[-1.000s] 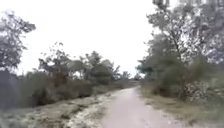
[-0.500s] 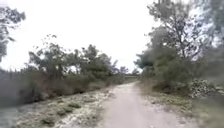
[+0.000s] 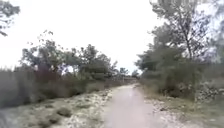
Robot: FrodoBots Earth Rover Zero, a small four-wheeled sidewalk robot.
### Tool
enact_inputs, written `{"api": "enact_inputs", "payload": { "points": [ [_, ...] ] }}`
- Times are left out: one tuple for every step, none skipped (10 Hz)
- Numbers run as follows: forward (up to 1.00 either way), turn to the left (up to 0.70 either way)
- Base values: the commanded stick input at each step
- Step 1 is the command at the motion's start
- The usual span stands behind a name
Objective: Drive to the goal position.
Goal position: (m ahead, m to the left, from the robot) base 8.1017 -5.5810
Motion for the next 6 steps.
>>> {"api": "enact_inputs", "payload": {
  "points": [
    [0.85,0.00],
    [0.85,0.00],
    [0.85,0.00],
    [0.85,0.00],
    [0.85,0.00],
    [0.85,0.00]
  ]
}}
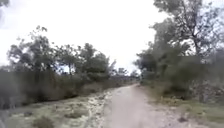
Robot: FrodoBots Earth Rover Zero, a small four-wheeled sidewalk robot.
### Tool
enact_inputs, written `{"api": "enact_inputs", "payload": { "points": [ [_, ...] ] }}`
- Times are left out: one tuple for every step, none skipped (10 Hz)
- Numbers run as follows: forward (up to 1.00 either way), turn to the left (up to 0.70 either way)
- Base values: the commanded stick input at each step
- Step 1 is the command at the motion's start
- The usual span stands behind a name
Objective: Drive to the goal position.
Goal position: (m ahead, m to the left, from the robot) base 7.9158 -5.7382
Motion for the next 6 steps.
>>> {"api": "enact_inputs", "payload": {
  "points": [
    [0.85,0.00],
    [0.85,0.00],
    [0.85,0.00],
    [0.85,0.00],
    [0.85,0.00],
    [0.85,0.00]
  ]
}}
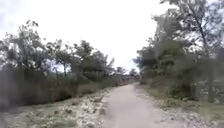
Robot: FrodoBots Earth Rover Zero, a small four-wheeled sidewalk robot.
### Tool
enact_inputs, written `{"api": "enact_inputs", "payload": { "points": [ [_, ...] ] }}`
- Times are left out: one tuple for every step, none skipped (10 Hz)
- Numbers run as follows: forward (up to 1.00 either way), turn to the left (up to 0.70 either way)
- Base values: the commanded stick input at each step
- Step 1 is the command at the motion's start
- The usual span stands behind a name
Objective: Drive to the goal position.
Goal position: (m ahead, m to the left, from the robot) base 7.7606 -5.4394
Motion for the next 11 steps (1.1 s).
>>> {"api": "enact_inputs", "payload": {
  "points": [
    [0.85,0.00],
    [0.85,0.00],
    [0.85,0.00],
    [0.85,0.00],
    [0.85,0.00],
    [0.85,0.00],
    [0.85,0.00],
    [0.85,0.00],
    [0.85,0.00],
    [0.85,0.00],
    [0.85,0.00]
  ]
}}
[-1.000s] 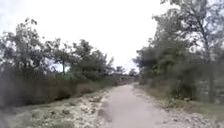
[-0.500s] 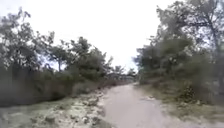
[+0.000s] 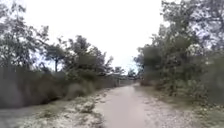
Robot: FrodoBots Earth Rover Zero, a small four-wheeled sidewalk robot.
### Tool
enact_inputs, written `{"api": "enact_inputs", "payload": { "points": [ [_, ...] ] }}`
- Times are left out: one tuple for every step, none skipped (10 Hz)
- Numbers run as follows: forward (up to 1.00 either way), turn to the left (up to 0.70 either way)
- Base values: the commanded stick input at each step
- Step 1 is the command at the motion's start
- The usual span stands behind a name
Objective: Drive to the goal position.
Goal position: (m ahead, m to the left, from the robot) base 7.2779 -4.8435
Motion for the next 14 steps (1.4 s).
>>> {"api": "enact_inputs", "payload": {
  "points": [
    [0.85,0.00],
    [0.85,0.00],
    [0.85,0.00],
    [0.85,0.00],
    [0.85,0.00],
    [0.85,0.00],
    [0.85,0.00],
    [0.85,0.00],
    [0.85,0.00],
    [0.85,0.00],
    [0.85,0.00],
    [0.85,0.00],
    [0.85,0.00],
    [0.85,0.00]
  ]
}}
